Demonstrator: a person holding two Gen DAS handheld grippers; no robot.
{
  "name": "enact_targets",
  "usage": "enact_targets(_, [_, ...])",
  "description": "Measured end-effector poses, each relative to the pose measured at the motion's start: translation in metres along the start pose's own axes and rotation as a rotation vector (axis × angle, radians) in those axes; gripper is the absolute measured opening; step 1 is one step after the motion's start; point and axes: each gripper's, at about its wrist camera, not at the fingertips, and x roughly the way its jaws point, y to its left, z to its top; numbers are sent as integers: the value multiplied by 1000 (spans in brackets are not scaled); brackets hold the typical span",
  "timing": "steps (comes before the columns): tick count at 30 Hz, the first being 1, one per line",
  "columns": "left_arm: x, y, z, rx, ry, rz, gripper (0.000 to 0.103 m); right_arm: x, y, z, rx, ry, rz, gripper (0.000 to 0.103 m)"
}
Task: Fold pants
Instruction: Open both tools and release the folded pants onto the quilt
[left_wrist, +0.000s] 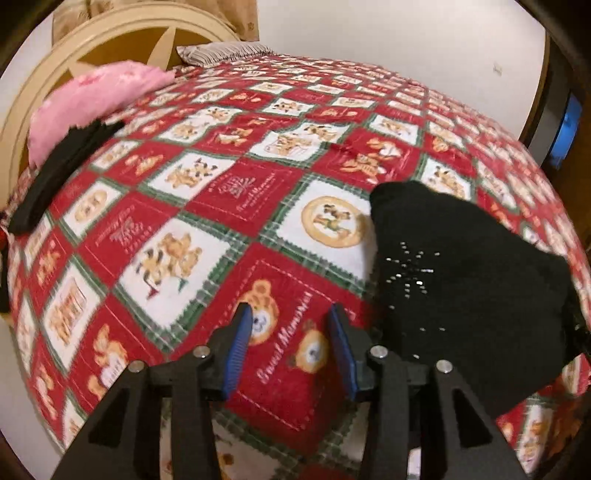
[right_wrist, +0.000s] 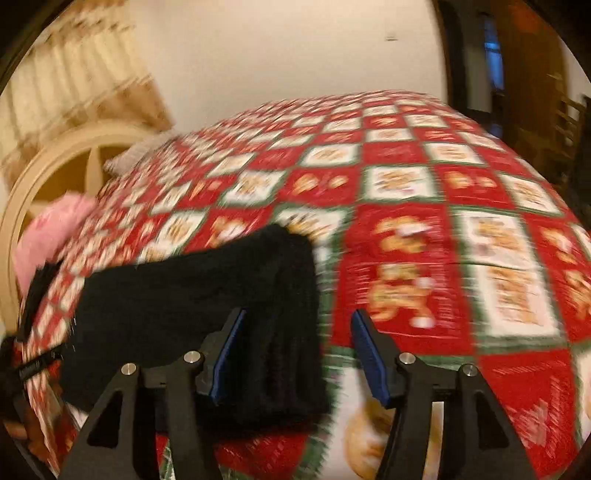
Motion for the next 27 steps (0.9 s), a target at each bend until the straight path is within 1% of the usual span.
enact_targets(2, [-12, -6, -1, 19, -31, -16, 46, -29, -2, -3, 29, -80, -5, 60])
enact_targets(3, [-17, -11, 0, 41, -50, -12, 47, -37, 1, -4, 22, -89, -2, 59])
enact_targets(4, [-25, -19, 0, 69, -74, -6, 52, -47, 9, -9, 1, -91, 11, 59])
enact_targets(6, [-33, -29, 1, 97, -102, -16, 60, -53, 21, -17, -23, -70, 13, 59])
enact_targets(7, [-38, -35, 1, 111, -119, -27, 60, -53, 27, -21, -28, -54, 18, 60])
enact_targets(9, [-48, -47, -3, 152, -148, -40, 61, -48, 42, -29, -47, -27, 53, 60])
enact_targets(12, [-52, -62, -12, 215, -158, -32, 75, -34, 60, -36, -120, 6, 33, 59])
enact_targets(13, [-52, -67, -15, 231, -154, -22, 77, -24, 64, -40, -139, 35, 14, 59])
enact_targets(14, [-51, -68, -17, 238, -154, -22, 79, -17, 64, -43, -142, 56, 5, 60])
enact_targets(16, [-47, -74, -21, 263, -153, -11, 89, -6, 60, -50, -135, 107, -1, 60])
enact_targets(18, [-40, -79, -25, 289, -136, 25, 89, -3, 56, -54, -147, 117, -8, 60])
enact_targets(20, [-33, -82, -30, 315, -121, 39, 89, -2, 55, -56, -148, 135, -8, 60])
enact_targets(21, [-32, -83, -33, 319, -118, 47, 89, 0, 52, -58, -135, 162, -9, 60])
enact_targets(22, [-32, -82, -35, 320, -121, 49, 89, -1, 50, -59, -118, 169, -5, 60])
enact_targets(24, [-34, -81, -37, 319, -124, 52, 89, -11, 47, -60, -77, 160, -1, 60])
enact_targets(27, [-40, -80, -40, 322, -117, 48, 89, -35, 49, -62, -19, 116, 32, 60])
